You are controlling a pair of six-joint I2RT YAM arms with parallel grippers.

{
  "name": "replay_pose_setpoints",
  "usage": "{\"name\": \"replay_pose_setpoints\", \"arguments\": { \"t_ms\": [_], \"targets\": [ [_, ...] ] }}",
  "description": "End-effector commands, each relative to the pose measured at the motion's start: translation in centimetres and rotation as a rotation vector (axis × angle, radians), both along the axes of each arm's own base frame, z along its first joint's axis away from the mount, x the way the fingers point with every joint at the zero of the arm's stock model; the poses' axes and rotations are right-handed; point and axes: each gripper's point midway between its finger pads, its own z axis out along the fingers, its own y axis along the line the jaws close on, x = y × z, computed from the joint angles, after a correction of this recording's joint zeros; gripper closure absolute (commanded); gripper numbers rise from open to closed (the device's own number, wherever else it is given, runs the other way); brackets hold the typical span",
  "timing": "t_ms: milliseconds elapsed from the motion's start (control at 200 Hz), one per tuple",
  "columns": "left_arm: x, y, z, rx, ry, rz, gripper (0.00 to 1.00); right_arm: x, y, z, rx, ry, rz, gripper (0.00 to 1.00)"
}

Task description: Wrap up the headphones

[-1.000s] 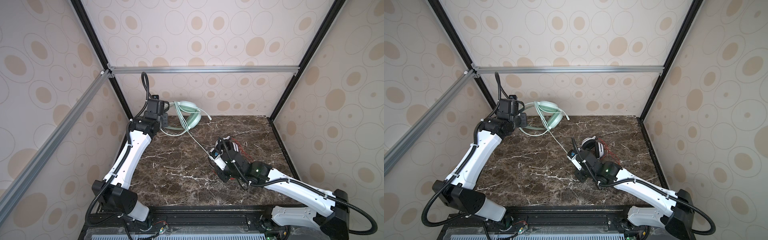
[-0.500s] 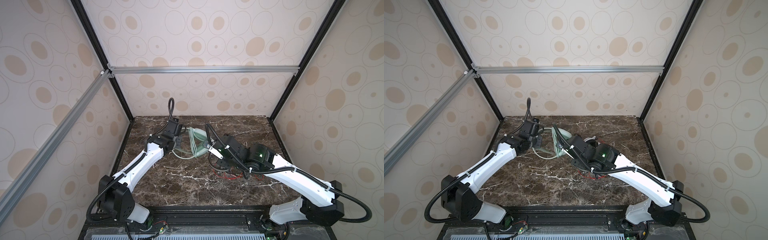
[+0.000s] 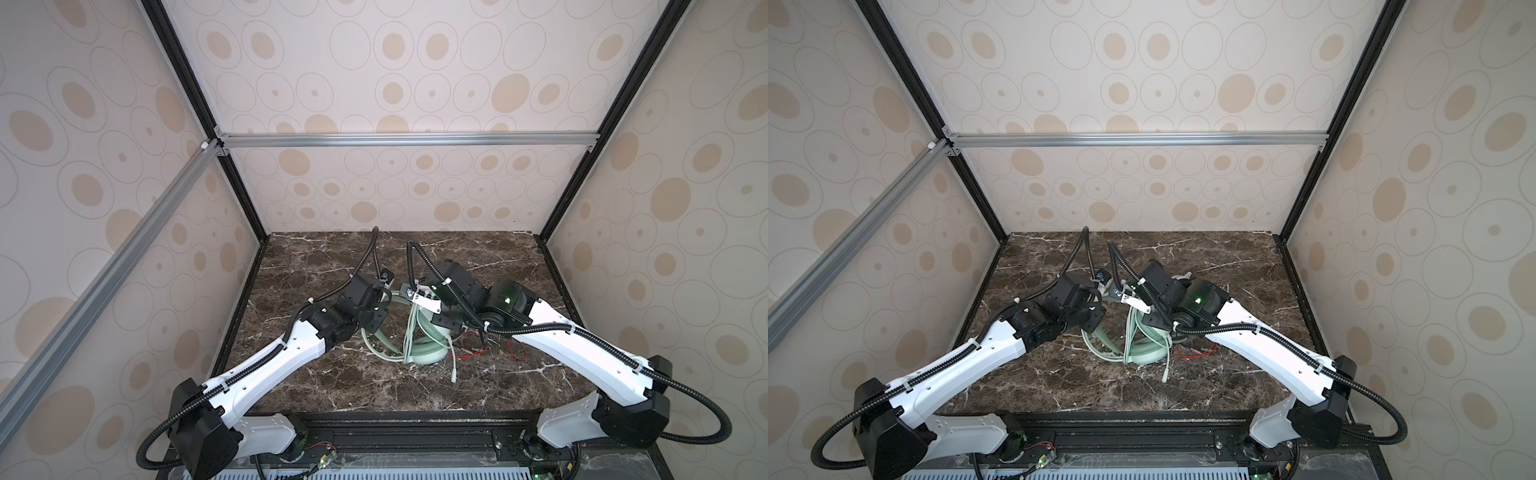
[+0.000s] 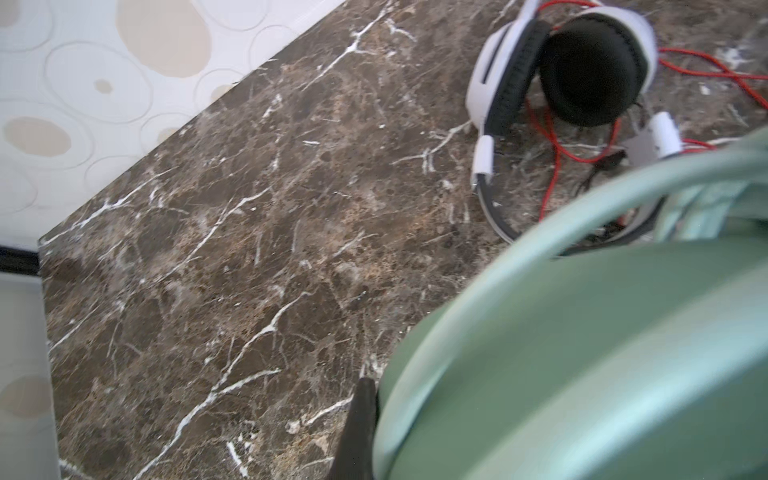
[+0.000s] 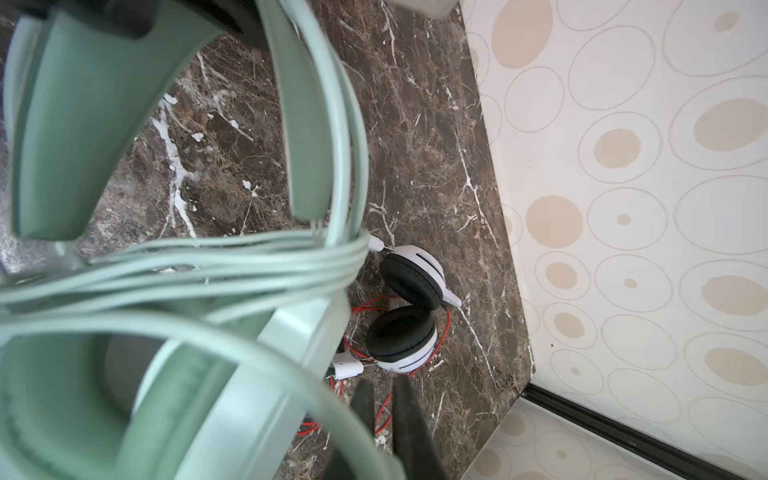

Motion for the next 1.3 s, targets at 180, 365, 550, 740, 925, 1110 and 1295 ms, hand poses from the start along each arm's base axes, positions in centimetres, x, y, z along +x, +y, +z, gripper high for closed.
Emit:
{"name": "replay_pose_setpoints", "arguments": {
  "t_ms": [180,365,550,740,925,1110,1295],
  "targets": [
    [-3.3,-3.0,1.8,-0.054,-0.034,-0.172,1.0,2.4,-0.6,-2.0,0.112,0.047,-0.049,1.0],
    [-4.4,-3.0,2.2,-0.093,-0.03,-0.203,1.0,3.0,-1.5,-4.0,0.178,0.044,-0.081,1.0],
    [-5.2,-2.8,2.9,-0.114,-0.026,-0.225,1.0,2.8,-1.6,-4.6,0.382,0.007,-0.032,1.0],
    [-7.4,-4.1,4.2,-0.179,-0.005,-0.36,1.0,1.6,-1.2,-4.2,0.527,-0.12,0.141,1.0],
    [-9.8,-5.7,5.7,-0.252,0.049,-0.51,1.0,1.4,-0.7,-3.6,0.608,-0.133,0.197,1.0],
    [-10.3,-5.9,6.7,-0.267,0.046,-0.544,1.0,0.6,-0.4,-3.8,0.682,-0.124,0.214,1.0],
    [-11.0,-6.3,8.4,-0.296,0.029,-0.594,1.0,-0.8,-0.4,-4.6,0.733,-0.172,0.283,1.0]
  ]
}}
